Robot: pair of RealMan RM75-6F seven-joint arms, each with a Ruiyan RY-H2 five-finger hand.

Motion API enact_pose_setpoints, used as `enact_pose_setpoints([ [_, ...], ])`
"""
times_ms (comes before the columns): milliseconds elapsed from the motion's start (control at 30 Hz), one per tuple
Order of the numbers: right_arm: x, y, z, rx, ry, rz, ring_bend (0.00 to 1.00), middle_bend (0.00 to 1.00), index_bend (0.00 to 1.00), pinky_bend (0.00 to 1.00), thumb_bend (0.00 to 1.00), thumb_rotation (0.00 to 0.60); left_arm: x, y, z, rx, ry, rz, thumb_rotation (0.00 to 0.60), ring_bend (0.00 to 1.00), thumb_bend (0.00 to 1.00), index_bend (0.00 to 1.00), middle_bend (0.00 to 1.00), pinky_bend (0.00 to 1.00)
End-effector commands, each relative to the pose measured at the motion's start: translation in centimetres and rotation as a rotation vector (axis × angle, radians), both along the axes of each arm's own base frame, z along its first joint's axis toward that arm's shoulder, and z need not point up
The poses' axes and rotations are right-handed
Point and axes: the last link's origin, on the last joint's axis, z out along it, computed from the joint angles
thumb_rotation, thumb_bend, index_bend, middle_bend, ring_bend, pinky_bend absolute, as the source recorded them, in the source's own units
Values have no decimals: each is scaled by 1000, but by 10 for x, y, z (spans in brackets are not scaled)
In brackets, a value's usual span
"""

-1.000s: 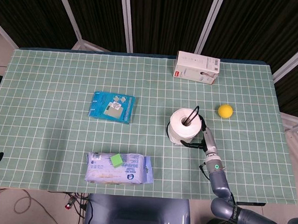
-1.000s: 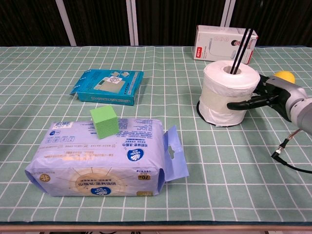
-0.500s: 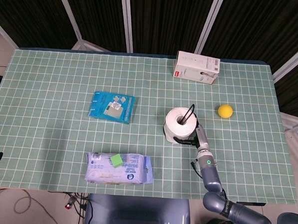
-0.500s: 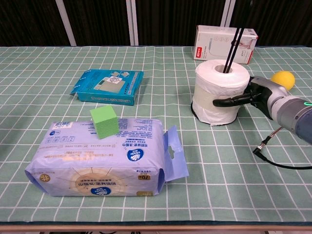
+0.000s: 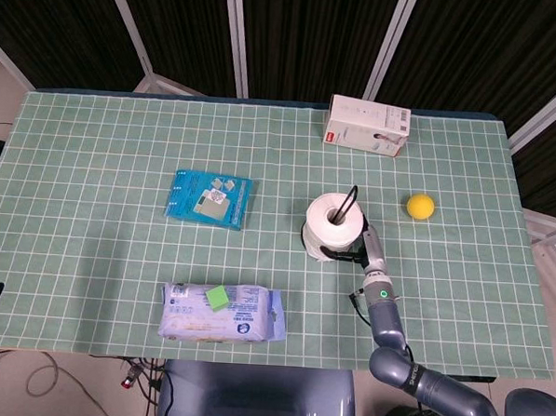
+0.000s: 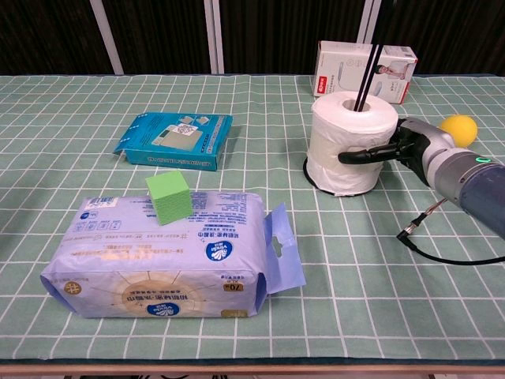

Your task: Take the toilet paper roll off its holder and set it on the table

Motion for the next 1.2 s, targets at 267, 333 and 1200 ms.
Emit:
enact_pose_setpoints([
  [267,10,1,17,-59,-24,22,218,224,271,47,0,600,0,0,0,2,1,2,600,0,222,41,0,0],
  [333,13,2,24,-72,-29,39,233,232,277,59,0,600,0,0,0,0,1,1,600,0,223,41,0,0],
  [1200,51,2,272,-421,56,123,247,239,292,78,0,600,2,-1,-3,-2,18,-3,600,0,222,41,0,0],
])
